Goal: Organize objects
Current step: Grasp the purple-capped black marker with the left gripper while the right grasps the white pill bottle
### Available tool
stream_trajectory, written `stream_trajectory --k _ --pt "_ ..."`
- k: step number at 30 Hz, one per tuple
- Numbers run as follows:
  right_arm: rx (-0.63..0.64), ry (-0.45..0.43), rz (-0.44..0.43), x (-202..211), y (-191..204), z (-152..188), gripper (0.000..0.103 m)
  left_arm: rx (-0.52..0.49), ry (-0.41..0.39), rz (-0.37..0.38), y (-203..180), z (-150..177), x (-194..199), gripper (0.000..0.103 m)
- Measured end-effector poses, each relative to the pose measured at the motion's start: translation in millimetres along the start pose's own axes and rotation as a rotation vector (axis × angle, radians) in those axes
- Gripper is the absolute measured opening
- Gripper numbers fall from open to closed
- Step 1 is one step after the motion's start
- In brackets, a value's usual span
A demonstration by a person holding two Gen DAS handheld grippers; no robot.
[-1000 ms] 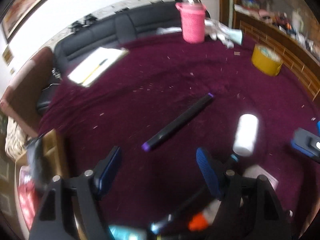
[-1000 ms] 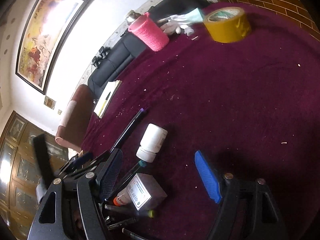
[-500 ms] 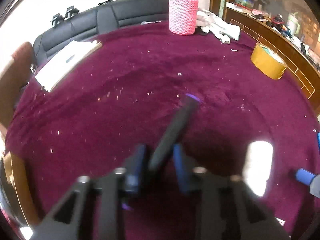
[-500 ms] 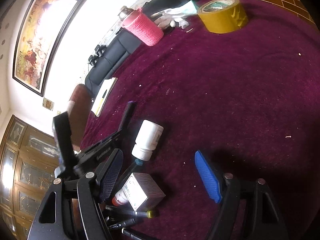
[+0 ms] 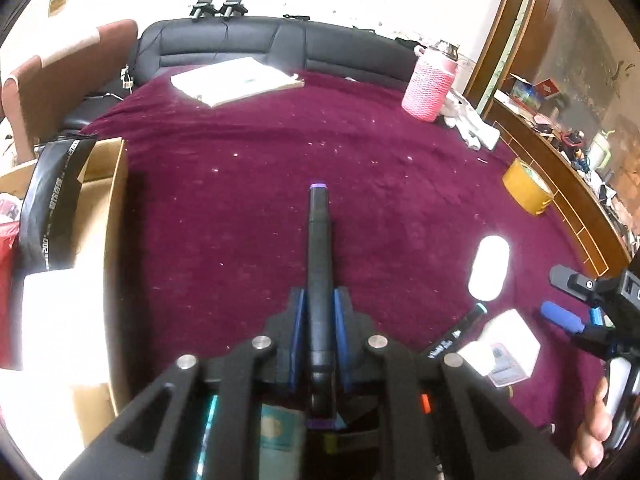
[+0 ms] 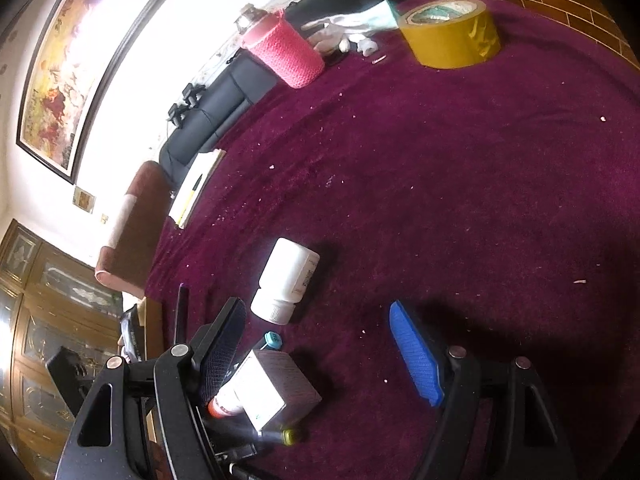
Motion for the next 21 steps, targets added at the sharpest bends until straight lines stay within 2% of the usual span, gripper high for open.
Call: stream_trajectory --k 4,7,11,13,15,16,17,19,21 --pt "-0.050 0.030 -0.011 -11 4 4 0.080 -0.057 -0.006 0.005 -10 0 -1 0.014" --pt "-0.047 0.038 0.022 -19 11 6 0.072 -0.054 -0.007 0.021 -8 2 3 0.014" --pt "0.018 0.044 0.100 -28 27 0 0.068 -0.040 0.002 0.030 -6 2 2 0.014" --pt "0.055 0.045 0.190 -34 29 -6 0.068 -0.031 -0.002 0.038 -5 1 3 0.014" --pt "0.069 0.062 0.228 -45 30 -11 0.063 -0.025 -0.003 0.036 -4 1 4 0.014" --pt "0.073 0.077 0.237 -53 30 -12 0.052 -0.022 -0.003 0.038 -3 0 4 0.014" --pt "0.086 0.096 0.243 -60 30 -11 0.046 -0.019 -0.003 0.039 -2 0 4 0.014" --pt "0.153 0.077 0.287 -60 37 -10 0.041 -0.018 -0.005 0.039 -2 0 5 0.014" --pt "0.199 0.068 0.284 -58 42 -2 0.039 -0.015 -0.006 0.039 -1 0 5 0.014"
Point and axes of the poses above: each gripper's, at about its wrist camera, not at the fingertips, and x roughly against the way its jaws point, y to its left, z to its underside, the point moved 8 cm from there along -x, roughly the way its jaws point, and after that the axes turned 4 degrees about x, right-handed, at the moved point
